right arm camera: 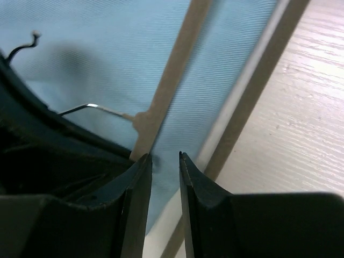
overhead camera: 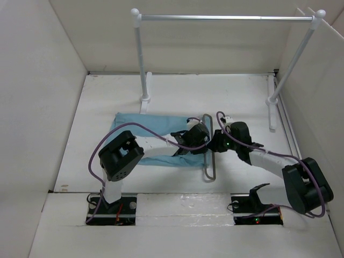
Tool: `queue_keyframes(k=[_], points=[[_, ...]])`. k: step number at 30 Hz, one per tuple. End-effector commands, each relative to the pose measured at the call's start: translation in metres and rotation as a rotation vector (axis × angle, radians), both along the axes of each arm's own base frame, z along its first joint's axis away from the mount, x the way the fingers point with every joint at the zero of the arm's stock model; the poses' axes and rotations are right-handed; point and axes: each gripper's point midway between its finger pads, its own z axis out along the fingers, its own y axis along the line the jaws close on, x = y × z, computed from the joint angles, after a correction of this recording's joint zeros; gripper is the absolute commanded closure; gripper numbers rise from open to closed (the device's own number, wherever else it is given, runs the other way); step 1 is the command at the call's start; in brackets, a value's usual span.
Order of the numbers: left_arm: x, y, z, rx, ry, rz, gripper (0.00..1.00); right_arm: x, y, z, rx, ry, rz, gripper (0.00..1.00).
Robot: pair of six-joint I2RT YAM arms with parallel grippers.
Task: Place the trousers on the hanger
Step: Place trousers on hanger
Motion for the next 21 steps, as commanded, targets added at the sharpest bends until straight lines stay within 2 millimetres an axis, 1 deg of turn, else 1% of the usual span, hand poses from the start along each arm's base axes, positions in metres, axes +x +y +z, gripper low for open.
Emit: queue_keyframes(k=[1, 4, 5, 7, 8, 9, 10, 11, 13, 15, 16, 17, 18, 19, 20, 21], points=[[0.01, 0.007, 0.007, 0.032, -0.067, 0.012, 1.0, 0.023, 0.005, 0.017, 0.022, -0.081, -0.087, 0.67], [0.011, 0.008, 0.007, 0.038, -0.074, 0.01, 1.0, 0.028, -0.004, 0.013, -0.011, -0.073, -0.148, 0.63], [0.011, 0.008, 0.005, 0.041, -0.073, 0.008, 1.0, 0.029, -0.004, 0.009, -0.018, -0.066, -0.147, 0.62], [0.011, 0.009, 0.005, 0.043, -0.074, 0.006, 1.0, 0.027, 0.0, 0.003, -0.038, -0.048, -0.135, 0.61], [0.011, 0.009, 0.004, 0.046, -0.075, 0.006, 1.0, 0.027, -0.001, -0.005, -0.048, -0.025, -0.14, 0.58], [0.011, 0.009, 0.004, 0.046, -0.078, 0.004, 1.0, 0.024, 0.003, -0.01, -0.057, -0.005, -0.141, 0.56], [0.011, 0.009, 0.004, 0.046, -0.079, 0.005, 1.0, 0.025, 0.002, -0.011, -0.061, -0.007, -0.147, 0.56], [0.011, 0.009, 0.002, 0.049, -0.077, 0.003, 1.0, 0.023, 0.005, -0.013, -0.059, -0.003, -0.142, 0.56], [0.011, 0.009, 0.001, 0.051, -0.078, 0.002, 1.0, 0.023, 0.007, -0.022, -0.047, 0.024, -0.155, 0.56], [0.011, 0.01, -0.001, 0.057, -0.079, 0.0, 1.0, 0.021, 0.014, -0.031, -0.047, 0.046, -0.143, 0.56], [0.012, 0.01, 0.0, 0.057, -0.083, 0.001, 1.0, 0.02, 0.018, -0.034, -0.037, 0.055, -0.13, 0.59], [0.011, 0.011, -0.002, 0.061, -0.081, 0.001, 1.0, 0.02, 0.021, -0.036, -0.023, 0.061, -0.125, 0.72], [0.012, 0.012, -0.002, 0.069, -0.088, -0.002, 1.0, 0.021, 0.025, -0.038, 0.005, 0.068, -0.12, 0.95], [0.012, 0.012, -0.002, 0.07, -0.09, 0.0, 1.0, 0.018, 0.025, -0.04, 0.004, 0.077, -0.115, 0.96], [0.013, 0.014, -0.001, 0.075, -0.094, 0.001, 1.0, 0.017, 0.026, -0.037, 0.021, 0.07, -0.123, 1.0], [0.012, 0.016, -0.001, 0.086, -0.097, -0.004, 1.0, 0.018, 0.025, -0.033, 0.025, 0.055, -0.127, 1.0]])
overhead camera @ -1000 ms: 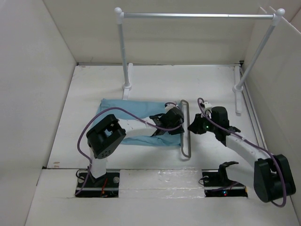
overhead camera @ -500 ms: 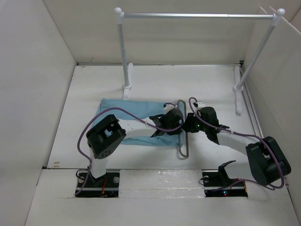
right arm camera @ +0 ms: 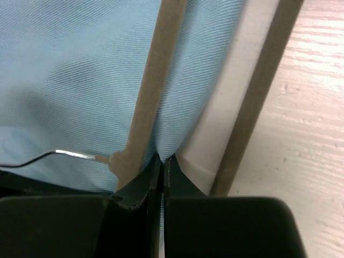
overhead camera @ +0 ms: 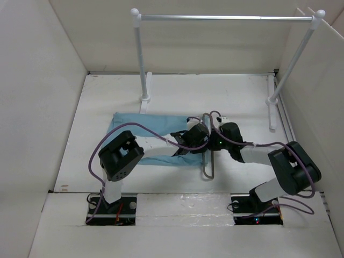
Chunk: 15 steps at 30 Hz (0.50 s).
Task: Place the trousers on the hanger
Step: Place trousers on hanger
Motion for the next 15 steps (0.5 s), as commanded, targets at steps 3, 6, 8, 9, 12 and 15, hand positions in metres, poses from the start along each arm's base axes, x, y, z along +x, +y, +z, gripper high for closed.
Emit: queue_keyframes(k=[3, 6, 8, 9, 12, 15], points=[[0.014, 0.025, 0.002, 0.074, -0.066, 0.023, 1.0, 0.004, -0.014, 0.024, -0.027, -0.052, -0.011, 1.0], [0.015, 0.046, -0.008, 0.134, -0.054, 0.034, 1.0, 0.009, -0.033, 0.056, -0.067, -0.117, -0.009, 1.0], [0.019, 0.057, -0.012, 0.162, -0.058, 0.05, 1.0, 0.013, -0.051, 0.076, -0.072, -0.17, -0.027, 1.0], [0.023, 0.063, -0.013, 0.169, -0.057, 0.062, 1.0, 0.01, -0.058, 0.076, -0.088, -0.156, -0.025, 1.0], [0.031, 0.075, -0.015, 0.2, -0.061, 0.074, 1.0, 0.0, -0.08, 0.088, -0.111, -0.151, -0.011, 1.0], [0.034, 0.082, -0.015, 0.233, -0.073, 0.062, 1.0, -0.007, -0.104, 0.107, -0.129, -0.195, -0.055, 1.0]])
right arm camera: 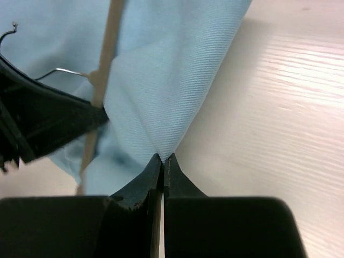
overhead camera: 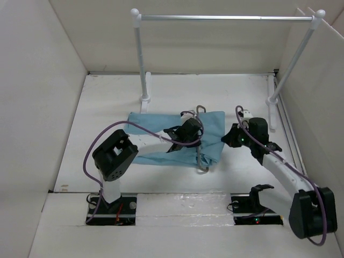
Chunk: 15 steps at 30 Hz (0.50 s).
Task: Place the trousers on the hanger
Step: Place trousers on hanger
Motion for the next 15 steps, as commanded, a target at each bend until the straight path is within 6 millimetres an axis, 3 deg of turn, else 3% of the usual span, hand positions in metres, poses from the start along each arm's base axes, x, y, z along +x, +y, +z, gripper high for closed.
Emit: queue_keyframes(k=[1, 6, 7, 12, 15], points=[[0.005, 0.062, -0.028, 0.247, -0.008, 0.032, 1.0, 0.004, -0.036, 0.04, -0.071, -0.118, -0.049, 1.0], [0.005, 0.08, -0.029, 0.332, -0.036, -0.005, 1.0, 0.01, -0.084, 0.049, -0.092, -0.144, -0.151, 1.0], [0.006, 0.084, -0.027, 0.348, -0.046, 0.0, 1.0, 0.012, -0.086, 0.043, -0.085, -0.118, -0.145, 1.0], [0.0, 0.099, -0.026, 0.395, -0.054, -0.014, 1.0, 0.032, -0.116, 0.058, -0.114, -0.151, -0.188, 1.0], [0.0, 0.108, -0.024, 0.43, -0.058, -0.002, 1.0, 0.039, -0.13, 0.056, -0.141, -0.15, -0.194, 1.0]])
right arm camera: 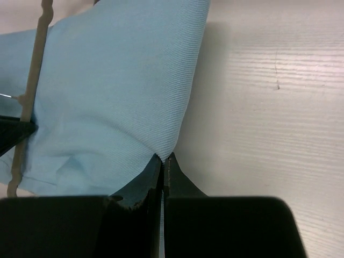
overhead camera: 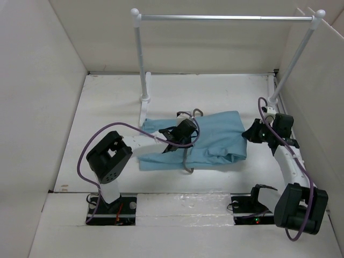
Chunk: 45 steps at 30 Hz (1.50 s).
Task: Place the trousers on the hanger
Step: Place trousers on hanger
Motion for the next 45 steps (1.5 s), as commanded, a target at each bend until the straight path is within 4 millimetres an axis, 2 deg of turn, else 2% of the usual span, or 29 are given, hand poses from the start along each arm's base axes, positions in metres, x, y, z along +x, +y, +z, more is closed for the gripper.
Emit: queue_keyframes(k=[1, 5, 8, 12, 13, 14, 16, 17, 20, 21, 23, 28, 32, 36, 37, 38, 39, 40, 41, 43, 44, 45], points=[[-0.003, 0.059, -0.012, 0.223, -0.003, 0.058, 1.0, 0.03, -0.03, 0.039, -0.095, -0.157, -0.015, 1.0], [0.005, 0.073, -0.006, 0.218, -0.002, 0.101, 1.0, 0.031, -0.043, 0.028, -0.103, -0.141, -0.041, 1.0], [0.008, 0.08, -0.004, 0.206, -0.001, 0.122, 1.0, 0.026, -0.045, 0.022, -0.083, -0.14, -0.041, 1.0], [0.014, 0.062, 0.008, 0.131, -0.004, 0.112, 1.0, 0.018, -0.04, 0.002, -0.073, -0.105, -0.015, 1.0], [0.011, 0.044, 0.017, 0.106, -0.021, 0.083, 1.0, 0.01, -0.038, -0.018, -0.068, -0.065, -0.005, 1.0], [0.011, 0.044, 0.017, 0.106, -0.021, 0.083, 1.0, 0.01, -0.038, -0.018, -0.068, -0.064, -0.004, 1.0], [0.004, 0.027, 0.022, 0.084, -0.022, 0.044, 1.0, 0.005, -0.035, -0.031, -0.058, -0.039, 0.006, 1.0], [0.006, 0.022, 0.026, 0.07, -0.021, 0.042, 1.0, 0.006, -0.035, -0.032, -0.056, -0.042, 0.01, 1.0], [-0.004, -0.001, 0.029, 0.013, 0.005, 0.004, 1.0, 0.006, -0.033, -0.039, -0.06, -0.027, 0.022, 1.0], [-0.013, -0.012, 0.029, -0.011, 0.029, -0.028, 1.0, 0.007, -0.029, -0.039, -0.055, -0.028, 0.038, 1.0], [-0.016, -0.024, 0.034, -0.03, 0.036, -0.035, 1.0, 0.006, -0.027, -0.042, -0.047, -0.02, 0.049, 1.0], [-0.003, -0.017, 0.045, 0.01, -0.012, 0.017, 1.0, 0.004, -0.032, -0.04, -0.077, -0.018, 0.033, 1.0], [0.001, -0.03, 0.069, -0.082, -0.013, 0.017, 1.0, 0.002, -0.027, -0.046, -0.067, -0.005, 0.049, 1.0], [-0.005, -0.048, 0.094, -0.173, -0.007, -0.005, 1.0, 0.0, -0.025, -0.051, -0.071, 0.01, 0.063, 1.0], [-0.005, -0.048, 0.098, -0.178, -0.009, -0.004, 1.0, 0.001, -0.025, -0.049, -0.08, 0.006, 0.079, 0.95], [-0.004, -0.05, 0.104, -0.19, -0.016, -0.006, 1.0, 0.002, -0.025, -0.045, -0.087, 0.001, 0.091, 0.85], [-0.004, -0.049, 0.108, -0.193, -0.023, -0.002, 1.0, 0.002, -0.023, -0.041, -0.101, 0.002, 0.112, 0.62], [-0.004, -0.048, 0.116, -0.209, -0.03, -0.002, 1.0, -0.002, -0.019, -0.034, -0.118, 0.004, 0.147, 0.53], [-0.004, -0.049, 0.126, -0.227, -0.042, -0.001, 1.0, 0.007, -0.019, -0.011, -0.143, -0.045, 0.158, 0.44], [0.0, -0.047, 0.15, -0.261, -0.087, 0.009, 1.0, 0.005, -0.008, 0.024, -0.161, -0.106, 0.19, 0.32], [0.004, -0.047, 0.168, -0.287, -0.118, 0.02, 1.0, 0.011, -0.003, 0.054, -0.17, -0.172, 0.206, 0.31], [0.006, -0.047, 0.181, -0.306, -0.141, 0.026, 1.0, 0.01, 0.009, 0.074, -0.149, -0.216, 0.241, 0.31]])
